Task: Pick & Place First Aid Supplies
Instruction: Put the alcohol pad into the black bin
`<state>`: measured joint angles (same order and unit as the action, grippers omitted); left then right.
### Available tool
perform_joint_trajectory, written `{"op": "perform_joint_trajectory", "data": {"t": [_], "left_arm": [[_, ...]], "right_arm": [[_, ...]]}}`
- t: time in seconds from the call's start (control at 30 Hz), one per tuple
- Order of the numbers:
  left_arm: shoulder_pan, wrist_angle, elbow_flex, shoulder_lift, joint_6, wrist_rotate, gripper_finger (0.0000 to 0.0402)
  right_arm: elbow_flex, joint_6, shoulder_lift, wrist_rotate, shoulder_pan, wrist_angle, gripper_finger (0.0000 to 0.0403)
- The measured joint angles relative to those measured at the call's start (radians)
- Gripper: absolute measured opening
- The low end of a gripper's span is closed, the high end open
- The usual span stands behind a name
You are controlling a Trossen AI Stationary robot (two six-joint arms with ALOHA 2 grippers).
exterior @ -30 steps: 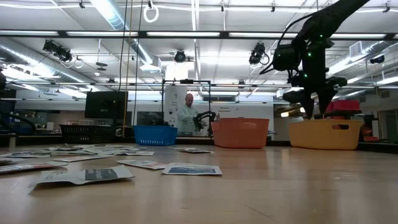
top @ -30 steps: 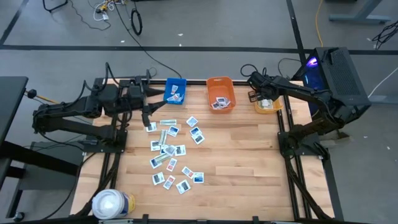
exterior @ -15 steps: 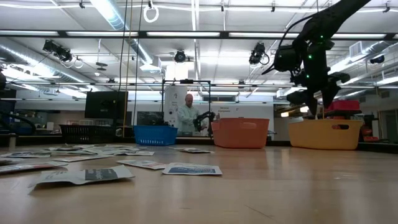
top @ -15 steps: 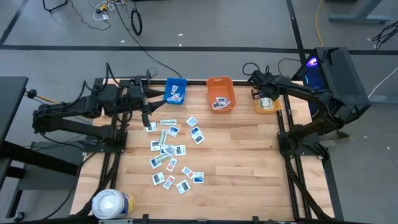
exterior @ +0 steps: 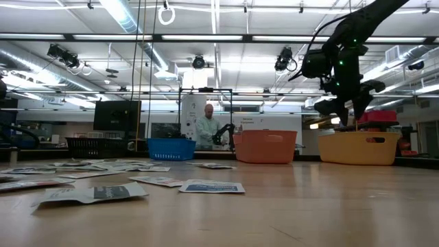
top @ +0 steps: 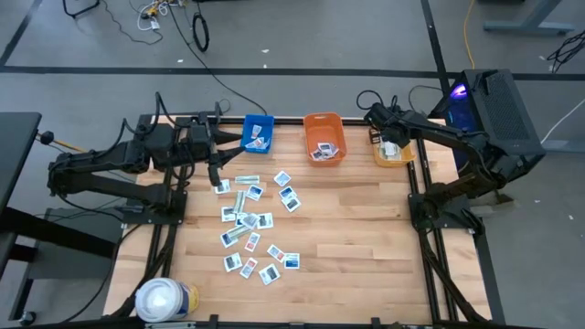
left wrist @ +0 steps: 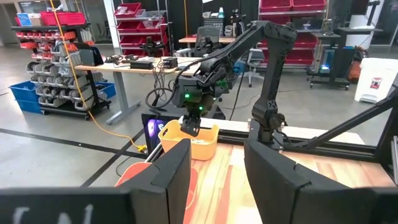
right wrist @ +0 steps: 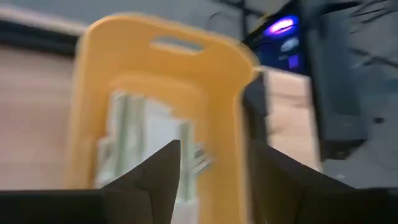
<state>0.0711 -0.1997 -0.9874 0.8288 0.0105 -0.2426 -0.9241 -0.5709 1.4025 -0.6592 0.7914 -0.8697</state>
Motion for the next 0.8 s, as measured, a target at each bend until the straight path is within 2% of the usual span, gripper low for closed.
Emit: {"op": "perform_joint_trajectory", "data": {"t": [0.13,0.37,0.63,0.8], "left_arm": [[0.0,0.0,0.0,0.0,0.0,0.0,0.0154],[0.0,0.0,0.0,0.0,0.0,0.0,0.0154],[0.0,0.0,0.0,0.0,0.0,0.0,0.0154],[-0.001,0.0,0.0,0.0,0.0,0.001,0.0154]], "right_arm": [[0.0,0.076,-0.006,0.16,-0.018,0.014,0.0185],[0.0,0.19,-0.153,0.263,-0.13,0.088,0.0169],[0.0,0.261,-0.352,0.627,-0.269,0.291,0.0162],[0.0,0.304,-0.376,0.754,-0.417,0.36,0.0162]]}}
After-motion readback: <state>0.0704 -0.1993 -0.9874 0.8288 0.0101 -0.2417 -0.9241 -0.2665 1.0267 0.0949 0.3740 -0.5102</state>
